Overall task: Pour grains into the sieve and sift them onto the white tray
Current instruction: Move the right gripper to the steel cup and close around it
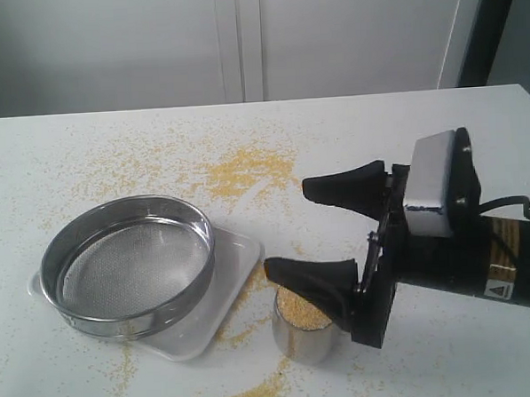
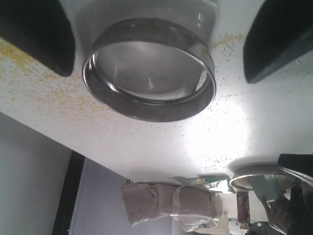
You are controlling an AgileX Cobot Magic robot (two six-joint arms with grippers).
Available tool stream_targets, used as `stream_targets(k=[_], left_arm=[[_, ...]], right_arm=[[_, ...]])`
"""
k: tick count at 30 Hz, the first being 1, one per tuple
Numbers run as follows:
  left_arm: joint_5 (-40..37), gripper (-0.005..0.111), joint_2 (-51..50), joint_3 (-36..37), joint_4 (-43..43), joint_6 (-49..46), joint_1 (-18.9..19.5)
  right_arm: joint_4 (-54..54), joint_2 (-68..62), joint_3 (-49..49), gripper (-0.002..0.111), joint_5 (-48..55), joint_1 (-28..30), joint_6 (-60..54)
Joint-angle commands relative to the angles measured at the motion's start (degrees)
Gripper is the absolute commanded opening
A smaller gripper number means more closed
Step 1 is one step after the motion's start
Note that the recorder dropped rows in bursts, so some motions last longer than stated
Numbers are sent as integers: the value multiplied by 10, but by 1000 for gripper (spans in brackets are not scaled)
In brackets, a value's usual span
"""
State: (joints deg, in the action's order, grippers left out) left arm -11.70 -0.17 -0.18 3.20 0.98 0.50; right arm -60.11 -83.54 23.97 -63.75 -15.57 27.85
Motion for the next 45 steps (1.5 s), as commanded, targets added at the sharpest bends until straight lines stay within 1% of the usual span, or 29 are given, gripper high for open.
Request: stream_targets(k=[1, 4, 16, 21, 26, 31, 32, 37, 45], left_arm=[[1, 0, 2, 2, 2, 3, 0], [1, 0, 2, 2, 2, 3, 0], [1, 0, 2, 2, 2, 3, 0], [1, 0, 2, 2, 2, 3, 0], [1, 0, 2, 2, 2, 3, 0], [1, 0, 2, 2, 2, 3, 0], [1, 0, 2, 2, 2, 3, 0], [1, 0, 2, 2, 2, 3, 0], [1, 0, 2, 2, 2, 3, 0]], right_arm=[[8, -29, 3, 101, 41, -4, -11], [9, -46, 3, 101, 68, -4, -11], [17, -134, 3, 101, 44, -4, -27], [19, -162, 3, 101, 31, -4, -59], [48, -183, 3, 101, 30, -4, -102], [51, -220, 9, 101, 26, -5, -103], [51, -233, 9, 101, 7, -5, -110], [59, -266, 15, 101, 7, -5, -135], [64, -280, 16, 101, 9, -5, -160]])
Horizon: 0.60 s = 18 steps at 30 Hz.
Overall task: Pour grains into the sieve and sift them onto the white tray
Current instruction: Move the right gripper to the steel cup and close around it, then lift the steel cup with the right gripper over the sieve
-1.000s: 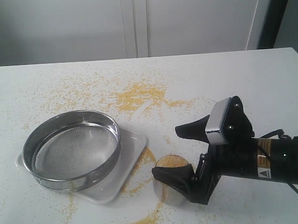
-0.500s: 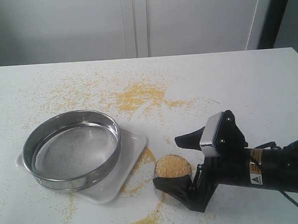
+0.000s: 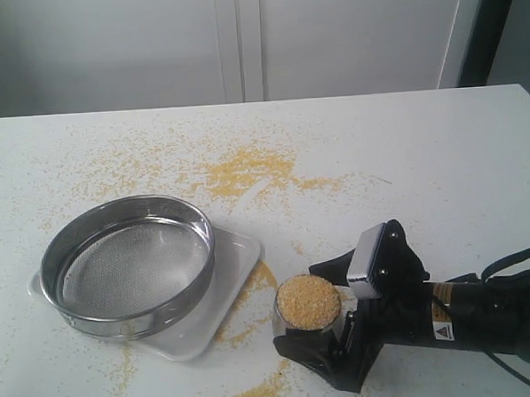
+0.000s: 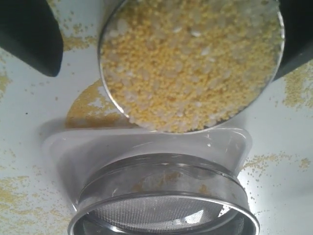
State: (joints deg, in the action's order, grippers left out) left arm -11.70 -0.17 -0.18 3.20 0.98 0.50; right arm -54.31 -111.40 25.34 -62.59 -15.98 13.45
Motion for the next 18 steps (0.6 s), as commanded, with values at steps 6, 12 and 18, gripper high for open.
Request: stream_targets(k=[6, 12, 18], left_arm=[[1, 0, 2, 2, 2, 3, 0], [1, 0, 2, 2, 2, 3, 0], [1, 0, 2, 2, 2, 3, 0]], right_arm=[[9, -2, 4, 101, 25, -1, -31], [9, -2, 15, 99, 30, -1, -30], [7, -2, 15, 75, 37, -1, -30]])
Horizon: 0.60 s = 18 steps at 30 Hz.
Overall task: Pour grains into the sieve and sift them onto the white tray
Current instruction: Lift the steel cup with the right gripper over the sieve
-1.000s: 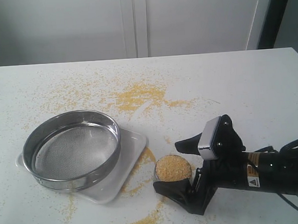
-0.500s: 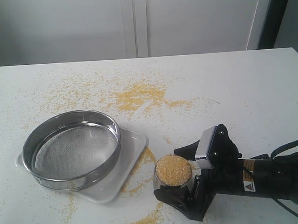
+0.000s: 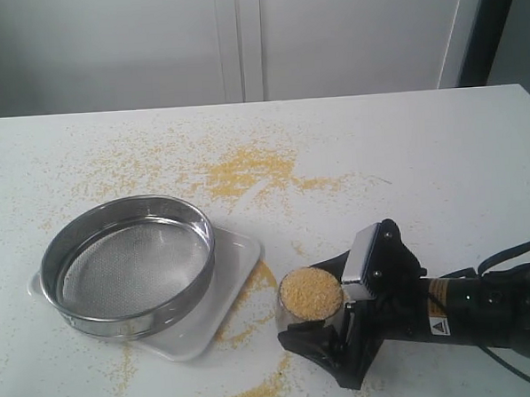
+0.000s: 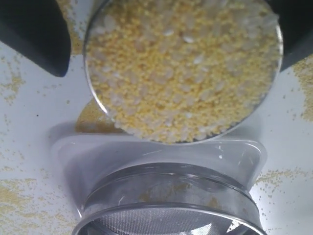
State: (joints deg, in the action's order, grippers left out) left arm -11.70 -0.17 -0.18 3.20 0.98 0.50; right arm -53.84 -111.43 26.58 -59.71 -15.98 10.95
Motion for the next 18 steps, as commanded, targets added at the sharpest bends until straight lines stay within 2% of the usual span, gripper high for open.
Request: stream_targets(k=[1, 3, 5, 6, 18], left_arm=[[1, 0, 2, 2, 2, 3, 0], [1, 0, 2, 2, 2, 3, 0], [1, 0, 2, 2, 2, 3, 0], [1, 0, 2, 2, 2, 3, 0], [1, 0, 2, 2, 2, 3, 0]], right_arm=[[1, -1, 3, 66, 16, -1, -4], [0, -1, 3, 42, 37, -1, -4], [-5, -1, 2, 11, 64, -1, -4], [-5, -1, 2, 1, 70, -1, -4], [0, 2, 2, 0, 55, -1, 29]])
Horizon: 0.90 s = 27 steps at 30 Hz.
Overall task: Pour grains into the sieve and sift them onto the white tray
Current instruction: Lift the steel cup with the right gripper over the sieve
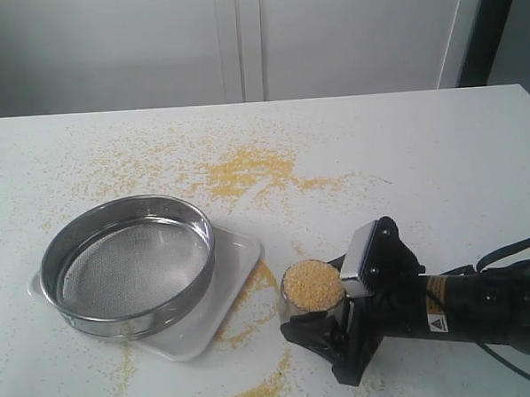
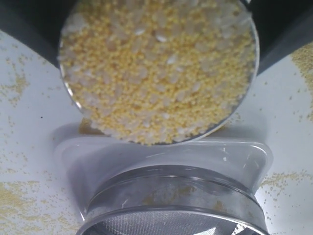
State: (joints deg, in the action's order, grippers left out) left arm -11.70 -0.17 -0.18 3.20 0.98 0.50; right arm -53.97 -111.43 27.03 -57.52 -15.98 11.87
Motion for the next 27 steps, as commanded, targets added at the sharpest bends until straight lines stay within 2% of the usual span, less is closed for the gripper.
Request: stream_targets(k=[1, 15, 17, 24, 27], left_arm=[[1, 0, 2, 2, 2, 3, 0], [1, 0, 2, 2, 2, 3, 0], [1, 0, 2, 2, 2, 3, 0], [1, 0, 2, 2, 2, 3, 0], [1, 0, 2, 2, 2, 3, 0]], right_arm=[[1, 9, -3, 0, 33, -1, 28], [-50, 195, -2, 0, 98, -1, 192], [-50, 209, -2, 0, 100, -1, 242], [-181, 222, 42, 0, 103, -6, 423], [-198, 223, 60, 0, 106, -13, 453]])
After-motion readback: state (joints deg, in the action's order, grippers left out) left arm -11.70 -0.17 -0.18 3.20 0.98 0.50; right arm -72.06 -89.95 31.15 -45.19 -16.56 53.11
